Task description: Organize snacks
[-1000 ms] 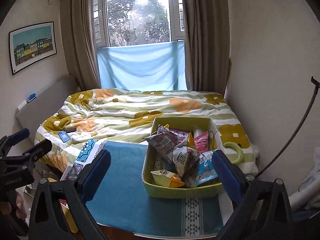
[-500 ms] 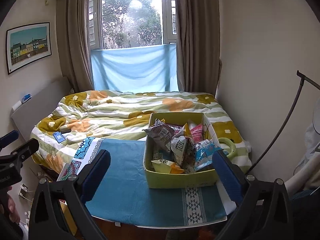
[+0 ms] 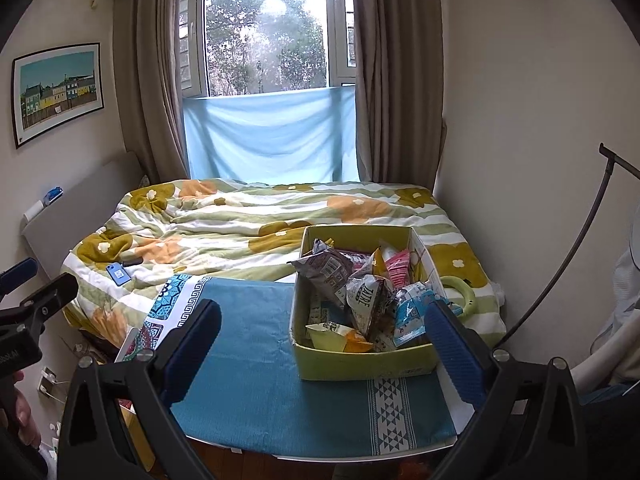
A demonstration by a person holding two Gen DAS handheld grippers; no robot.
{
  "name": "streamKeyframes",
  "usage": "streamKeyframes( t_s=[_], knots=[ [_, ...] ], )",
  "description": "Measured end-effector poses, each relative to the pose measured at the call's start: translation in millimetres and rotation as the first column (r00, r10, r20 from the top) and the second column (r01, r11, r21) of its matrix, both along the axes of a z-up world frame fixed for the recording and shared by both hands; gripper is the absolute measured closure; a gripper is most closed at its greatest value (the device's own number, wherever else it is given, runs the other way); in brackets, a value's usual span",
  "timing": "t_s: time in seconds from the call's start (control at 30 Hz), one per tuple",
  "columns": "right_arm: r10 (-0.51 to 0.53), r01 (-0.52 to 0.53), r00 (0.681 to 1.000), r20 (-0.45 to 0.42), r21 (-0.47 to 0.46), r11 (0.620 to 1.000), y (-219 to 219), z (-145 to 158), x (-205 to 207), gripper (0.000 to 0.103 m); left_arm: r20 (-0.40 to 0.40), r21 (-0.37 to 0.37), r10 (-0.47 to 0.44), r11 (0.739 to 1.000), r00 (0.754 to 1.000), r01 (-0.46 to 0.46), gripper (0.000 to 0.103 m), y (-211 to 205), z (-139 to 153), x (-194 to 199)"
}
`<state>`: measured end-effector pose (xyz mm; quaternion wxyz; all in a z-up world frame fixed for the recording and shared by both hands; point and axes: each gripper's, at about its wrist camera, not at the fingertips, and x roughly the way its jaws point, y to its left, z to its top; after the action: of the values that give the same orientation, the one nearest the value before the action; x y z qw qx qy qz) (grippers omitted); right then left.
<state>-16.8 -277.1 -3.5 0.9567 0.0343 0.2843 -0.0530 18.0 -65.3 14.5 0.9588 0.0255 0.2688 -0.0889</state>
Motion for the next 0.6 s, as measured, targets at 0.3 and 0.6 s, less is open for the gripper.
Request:
streamKeyframes(
  t_s=[0.3, 0.6],
  knots=[
    [0.0, 0.0, 1.0, -0.006, 0.0, 1.0, 2.6, 0.2, 6.2, 0.002, -0.003, 0.0, -0.001, 1.0, 1.0, 0.001, 0.0, 0.3, -0.6, 4.3],
    [0.005, -0.005, 1.0, -0.013, -0.001, 1.0, 2.8, -5.0, 11.1, 0.002, -0.002, -0.001, -0.001, 1.0, 1.0, 0.001, 0.0, 0.3, -0.1, 4.4]
  ],
)
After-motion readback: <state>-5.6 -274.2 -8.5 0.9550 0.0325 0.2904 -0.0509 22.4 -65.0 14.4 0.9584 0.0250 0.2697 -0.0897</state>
